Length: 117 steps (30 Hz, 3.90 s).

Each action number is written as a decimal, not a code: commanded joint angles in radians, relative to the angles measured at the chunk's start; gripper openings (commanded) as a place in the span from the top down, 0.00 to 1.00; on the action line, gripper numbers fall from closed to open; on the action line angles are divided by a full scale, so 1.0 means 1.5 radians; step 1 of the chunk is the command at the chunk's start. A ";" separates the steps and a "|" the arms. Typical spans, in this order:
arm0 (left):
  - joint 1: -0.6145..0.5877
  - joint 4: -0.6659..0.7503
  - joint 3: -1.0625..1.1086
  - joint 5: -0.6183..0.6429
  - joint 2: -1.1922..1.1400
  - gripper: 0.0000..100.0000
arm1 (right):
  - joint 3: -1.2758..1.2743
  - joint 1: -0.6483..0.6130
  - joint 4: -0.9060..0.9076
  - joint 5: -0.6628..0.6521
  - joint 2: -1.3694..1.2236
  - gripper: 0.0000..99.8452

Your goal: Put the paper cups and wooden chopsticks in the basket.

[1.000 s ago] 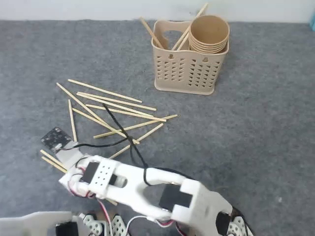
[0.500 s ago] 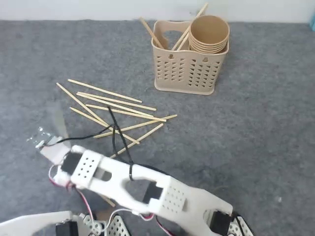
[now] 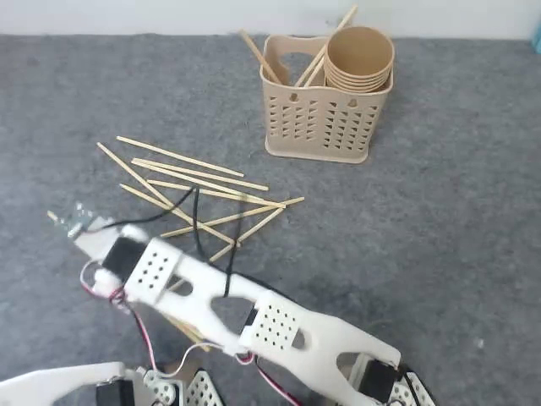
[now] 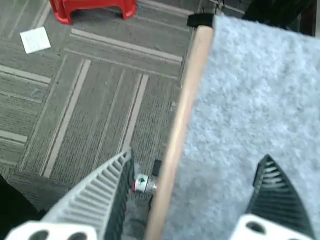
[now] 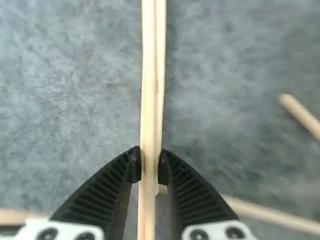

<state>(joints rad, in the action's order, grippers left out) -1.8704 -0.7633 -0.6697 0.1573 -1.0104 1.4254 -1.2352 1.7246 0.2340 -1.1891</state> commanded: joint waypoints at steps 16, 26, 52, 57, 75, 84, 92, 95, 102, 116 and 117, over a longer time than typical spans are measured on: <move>0.277 -0.499 -0.347 0.002 0.019 0.84 | 0.167 0.163 0.052 -0.014 0.236 0.99; 0.368 -0.662 -0.669 0.032 0.016 0.75 | 0.166 0.249 0.052 -0.021 0.380 0.99; 0.623 -0.645 -0.188 0.040 0.461 0.75 | -0.160 0.445 -0.041 -0.092 0.698 0.99; 0.659 -0.615 -0.091 0.040 0.532 0.75 | -0.157 0.482 -0.135 -0.093 0.645 0.99; 0.779 -0.265 0.745 0.011 1.026 0.75 | -0.157 0.545 -0.257 -0.093 0.524 0.99; 0.809 -0.176 0.895 0.016 0.988 0.75 | -0.157 0.468 -0.083 -0.089 0.521 0.99; 0.814 -0.109 0.757 0.017 0.841 0.75 | -0.155 0.474 0.040 -0.092 0.525 0.99; 0.822 -0.167 0.626 0.047 0.751 0.75 | -0.161 0.489 0.049 -0.089 0.524 0.99; 0.893 -0.226 0.308 0.074 0.539 0.75 | -0.160 0.505 0.051 -0.084 0.526 0.99; 0.985 -0.346 -0.276 0.100 0.149 0.75 | -0.418 0.533 0.048 -0.073 0.763 0.99; 0.990 -0.346 -0.312 0.100 0.122 0.75 | -0.435 0.532 0.048 -0.074 0.786 0.99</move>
<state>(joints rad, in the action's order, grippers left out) -0.4173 -1.2605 -0.8738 0.2954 -0.7281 0.8086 -0.4480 1.7568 0.1143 -0.1550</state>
